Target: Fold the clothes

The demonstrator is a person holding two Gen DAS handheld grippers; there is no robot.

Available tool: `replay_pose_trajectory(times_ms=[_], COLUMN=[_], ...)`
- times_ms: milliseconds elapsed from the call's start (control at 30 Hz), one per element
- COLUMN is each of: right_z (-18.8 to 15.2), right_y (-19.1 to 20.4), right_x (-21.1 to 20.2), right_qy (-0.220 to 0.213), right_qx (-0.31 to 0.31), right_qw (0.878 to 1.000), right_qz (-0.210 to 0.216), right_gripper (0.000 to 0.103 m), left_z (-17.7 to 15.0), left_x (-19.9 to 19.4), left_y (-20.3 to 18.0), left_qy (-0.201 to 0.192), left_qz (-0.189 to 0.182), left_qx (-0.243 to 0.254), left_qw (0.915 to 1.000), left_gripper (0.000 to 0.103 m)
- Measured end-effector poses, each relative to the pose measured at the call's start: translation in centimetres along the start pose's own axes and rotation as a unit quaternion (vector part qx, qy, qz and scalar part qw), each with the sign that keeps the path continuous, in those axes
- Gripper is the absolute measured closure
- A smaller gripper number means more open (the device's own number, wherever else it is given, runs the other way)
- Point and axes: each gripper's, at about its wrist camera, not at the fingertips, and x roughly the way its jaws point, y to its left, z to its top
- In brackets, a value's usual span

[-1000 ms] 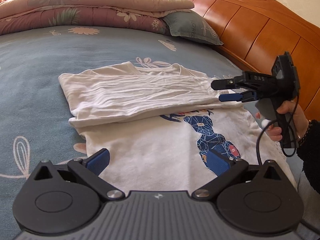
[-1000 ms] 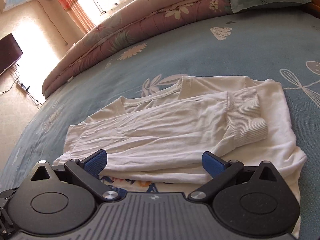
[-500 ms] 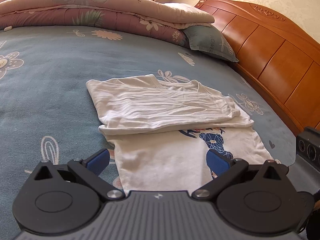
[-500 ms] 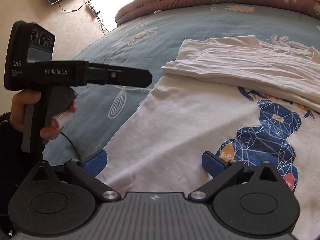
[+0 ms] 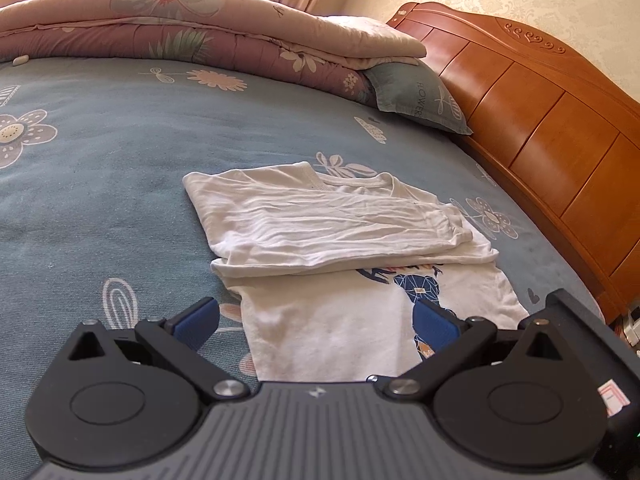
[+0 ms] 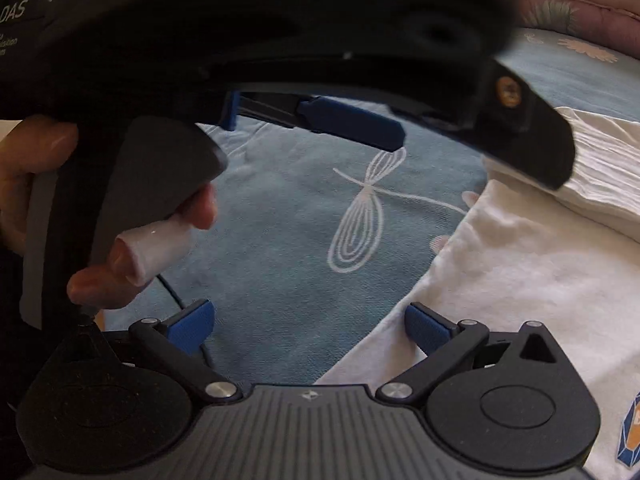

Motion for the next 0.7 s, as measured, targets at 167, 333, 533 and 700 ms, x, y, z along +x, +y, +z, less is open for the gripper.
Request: replay_pose_trajectory(times_ms=[167,333,533,700], right_z=[-1.2,-5.3,-11.0,-13.1], right_y=[-0.1,-2.9,-4.4,-3.4], right_x=[-4.7,-11.1,-13.7,-13.9], right_qy=[-0.001,-0.017,0.009,-0.009], right_qx=[-0.009,0.050,0.087,0.060], right_qw=[0.998,0.984,0.959,0.950], right_qz=[-0.055,-0.172,-0.269,-0.305], right_gripper=[0.000,0.000,0.000,0.000], left_z=[-0.1,-0.4,-2.0,-4.4], left_x=[0.0,0.4,3.2,5.8], left_y=[-1.0,-2.3,-5.6,-8.3], left_qy=[-0.002,-0.009,0.026,0.054], left_qz=[-0.005,-0.017,-0.029,-0.021], left_qx=[0.012,0.021,0.070,0.134], left_qw=[0.9999,0.9996,0.9968,0.9893], left_gripper=[0.001,0.001,0.001,0.001])
